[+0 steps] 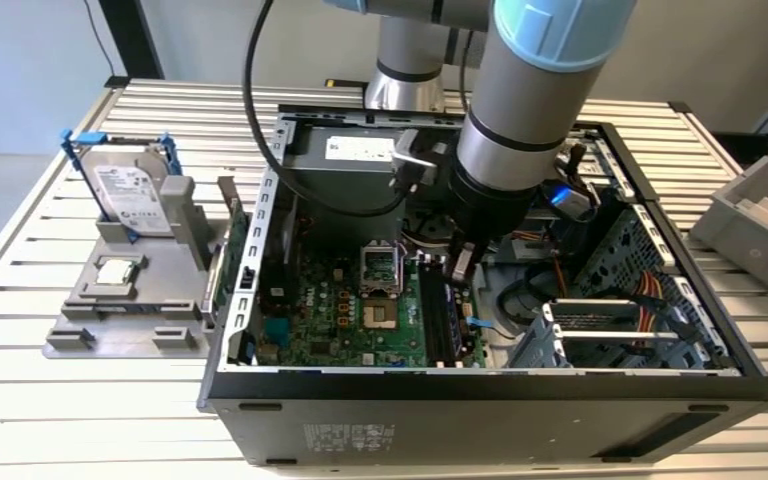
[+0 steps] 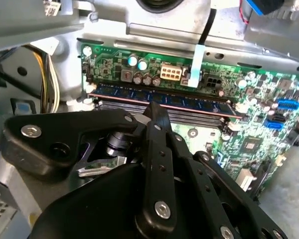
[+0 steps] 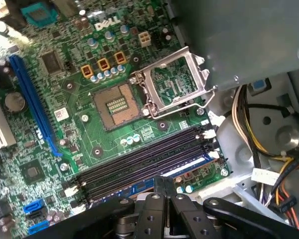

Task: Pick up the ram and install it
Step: 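Press down the ram until it locks into place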

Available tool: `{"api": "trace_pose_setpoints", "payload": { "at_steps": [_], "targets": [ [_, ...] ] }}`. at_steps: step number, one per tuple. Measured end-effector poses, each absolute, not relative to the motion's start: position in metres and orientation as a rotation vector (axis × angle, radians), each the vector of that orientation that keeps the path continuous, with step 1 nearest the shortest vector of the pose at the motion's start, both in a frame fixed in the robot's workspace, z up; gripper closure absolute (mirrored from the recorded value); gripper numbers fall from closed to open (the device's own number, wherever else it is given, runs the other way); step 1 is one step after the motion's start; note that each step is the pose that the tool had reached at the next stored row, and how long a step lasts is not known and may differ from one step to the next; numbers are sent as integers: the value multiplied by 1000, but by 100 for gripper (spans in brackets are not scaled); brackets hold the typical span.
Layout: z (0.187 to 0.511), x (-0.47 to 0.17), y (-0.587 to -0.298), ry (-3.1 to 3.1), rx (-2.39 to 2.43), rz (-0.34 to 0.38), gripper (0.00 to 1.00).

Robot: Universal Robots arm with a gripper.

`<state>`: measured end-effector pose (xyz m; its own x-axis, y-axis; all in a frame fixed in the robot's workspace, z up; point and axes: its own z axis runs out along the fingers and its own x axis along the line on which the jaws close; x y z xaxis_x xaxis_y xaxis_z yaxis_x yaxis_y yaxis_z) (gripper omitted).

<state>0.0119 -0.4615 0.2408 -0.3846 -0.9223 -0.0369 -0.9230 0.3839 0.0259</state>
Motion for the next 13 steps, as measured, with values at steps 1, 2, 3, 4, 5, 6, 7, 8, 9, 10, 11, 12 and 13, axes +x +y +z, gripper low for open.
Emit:
{"api": "trace_pose_setpoints", "payload": {
  "at_steps": [1,2,3,4,5,6,7,8,9,10,11,12,13],
  "targets": [
    [241,12,-461,2584,-1757,66,100],
    [241,12,-462,2569,-1779,66,100],
    [241,12,-462,2553,-1803,66,100],
    [241,12,-461,2537,-1827,67,100],
    [241,12,-462,2520,-1850,67,100],
    [241,12,-462,2504,-1873,67,100],
    [241,12,-462,2487,-1896,67,100],
    [241,12,-462,2470,-1918,68,100],
    [240,12,-461,2453,-1940,68,100],
    [240,12,-461,2437,-1961,68,100],
    [240,12,-461,2420,-1983,68,100],
    [240,12,-462,2403,-2005,68,100],
    [240,12,-461,2385,-2026,68,100]
  ]
}}
